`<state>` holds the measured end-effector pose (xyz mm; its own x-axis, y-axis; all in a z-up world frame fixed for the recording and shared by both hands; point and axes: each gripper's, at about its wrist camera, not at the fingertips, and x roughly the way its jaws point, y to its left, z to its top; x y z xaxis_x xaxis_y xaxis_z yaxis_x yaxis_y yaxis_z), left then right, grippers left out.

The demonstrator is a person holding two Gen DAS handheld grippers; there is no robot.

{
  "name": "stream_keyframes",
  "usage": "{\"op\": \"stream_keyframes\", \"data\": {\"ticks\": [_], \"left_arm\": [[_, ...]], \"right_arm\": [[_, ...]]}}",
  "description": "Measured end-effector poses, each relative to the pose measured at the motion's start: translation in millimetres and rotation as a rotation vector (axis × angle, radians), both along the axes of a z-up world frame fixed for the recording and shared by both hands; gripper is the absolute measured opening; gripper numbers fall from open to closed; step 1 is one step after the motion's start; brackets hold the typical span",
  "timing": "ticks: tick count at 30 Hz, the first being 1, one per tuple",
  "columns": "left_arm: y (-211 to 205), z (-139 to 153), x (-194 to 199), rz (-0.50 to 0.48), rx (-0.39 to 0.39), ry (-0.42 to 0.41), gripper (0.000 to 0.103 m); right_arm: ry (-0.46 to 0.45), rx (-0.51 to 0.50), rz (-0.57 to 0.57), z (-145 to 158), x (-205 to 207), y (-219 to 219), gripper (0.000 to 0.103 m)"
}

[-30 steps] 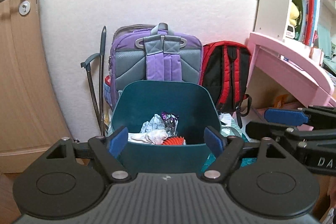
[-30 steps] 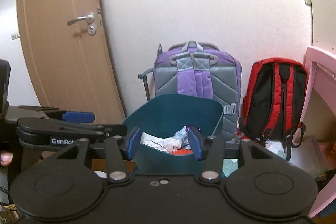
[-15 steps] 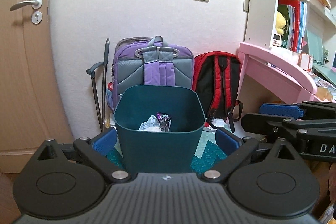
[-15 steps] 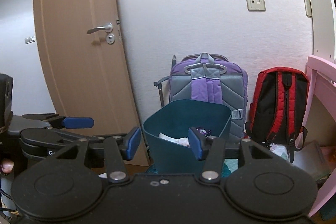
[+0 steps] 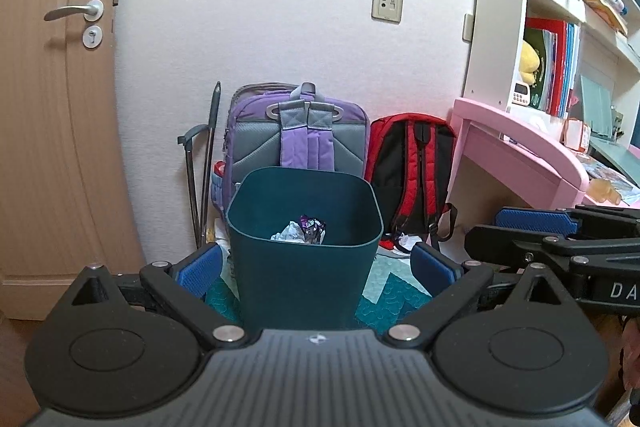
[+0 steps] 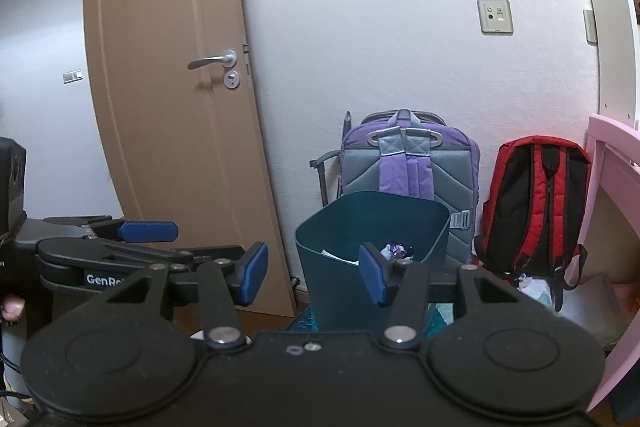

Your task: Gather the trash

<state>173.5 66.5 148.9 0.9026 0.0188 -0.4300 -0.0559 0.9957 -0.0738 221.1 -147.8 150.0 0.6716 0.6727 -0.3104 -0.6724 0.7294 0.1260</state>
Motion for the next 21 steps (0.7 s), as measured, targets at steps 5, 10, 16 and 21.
{"op": "stream_keyframes", "data": {"ticks": [5,10,16,21], "left_arm": [[1.2,1.6,-13.3,0.004,-0.026,0.0,0.101],[2.3,4.6,-28.2,0.008,-0.04,-0.032,0.103],[-0.3,6.5,-42.2,0.015,-0.038,-0.061,0.103],[-4.5,5.7,-51.0,0.019,-0.016,-0.056,0.103]], "right_arm": [[-0.009,-0.009,0.011,2.2,-10.7,-1.3,0.051],[-0.017,-0.003,0.01,3.6,-20.3,-3.9,0.051],[-0.02,0.002,0.031,4.7,-32.3,-4.4,0.051],[-0.031,0.009,0.052,5.1,-46.3,-5.1,0.051]]}}
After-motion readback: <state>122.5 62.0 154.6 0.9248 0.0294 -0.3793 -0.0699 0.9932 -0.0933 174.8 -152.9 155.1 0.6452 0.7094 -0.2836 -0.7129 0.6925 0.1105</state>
